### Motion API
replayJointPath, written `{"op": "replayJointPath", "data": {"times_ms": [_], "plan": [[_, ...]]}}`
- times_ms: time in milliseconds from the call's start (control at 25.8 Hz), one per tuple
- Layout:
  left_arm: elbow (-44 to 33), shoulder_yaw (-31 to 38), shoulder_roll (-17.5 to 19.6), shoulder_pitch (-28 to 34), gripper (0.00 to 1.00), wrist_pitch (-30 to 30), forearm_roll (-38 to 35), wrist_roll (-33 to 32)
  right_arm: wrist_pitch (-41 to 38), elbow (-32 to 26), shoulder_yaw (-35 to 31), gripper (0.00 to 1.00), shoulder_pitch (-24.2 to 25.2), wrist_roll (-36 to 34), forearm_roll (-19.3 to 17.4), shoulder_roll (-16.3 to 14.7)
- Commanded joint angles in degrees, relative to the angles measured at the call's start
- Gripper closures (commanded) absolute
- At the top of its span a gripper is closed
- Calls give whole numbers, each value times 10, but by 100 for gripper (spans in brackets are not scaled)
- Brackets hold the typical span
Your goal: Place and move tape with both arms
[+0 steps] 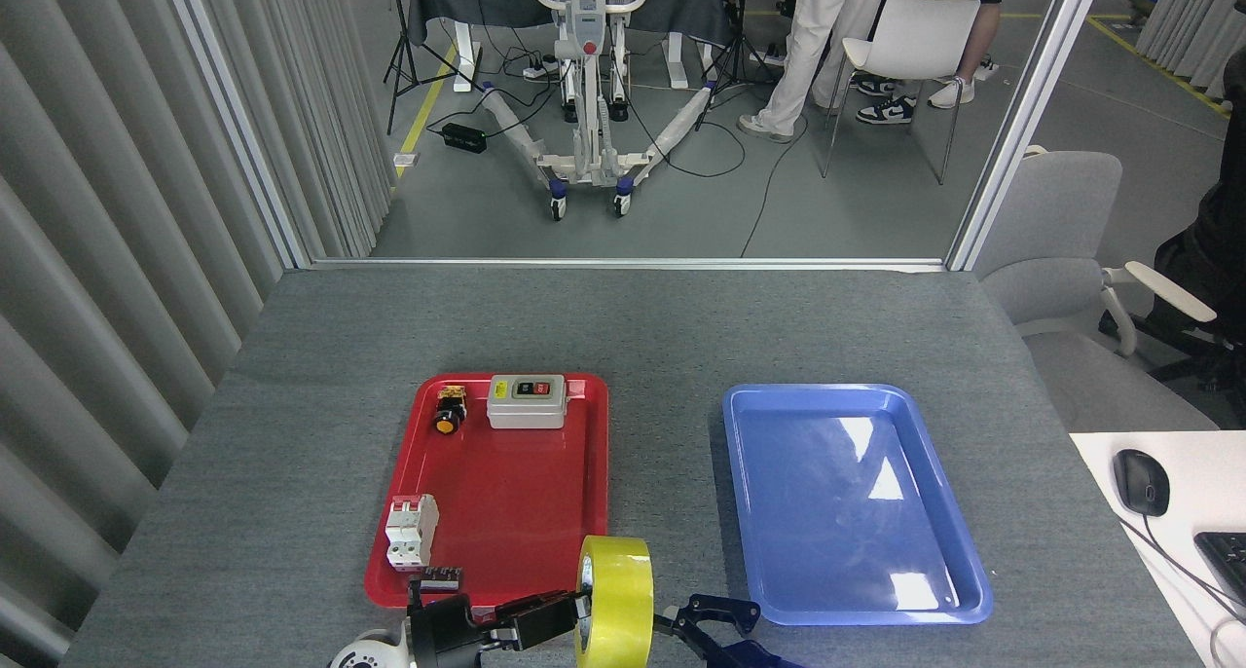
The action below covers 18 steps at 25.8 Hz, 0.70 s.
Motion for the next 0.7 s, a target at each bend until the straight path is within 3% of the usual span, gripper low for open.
{"op": "replayJointPath", "data": {"times_ms": [0, 310, 659], "plan": [[1, 1, -1, -2, 92, 0, 0, 0, -9, 2, 0, 49, -1, -1, -3, 4], [1, 6, -1, -2, 91, 0, 0, 1, -10, 38, -1, 54, -7, -4, -3, 24], [1, 10, 0, -2, 90, 0, -1, 5, -19, 47, 0, 68, -14, -5, -3, 41]]}}
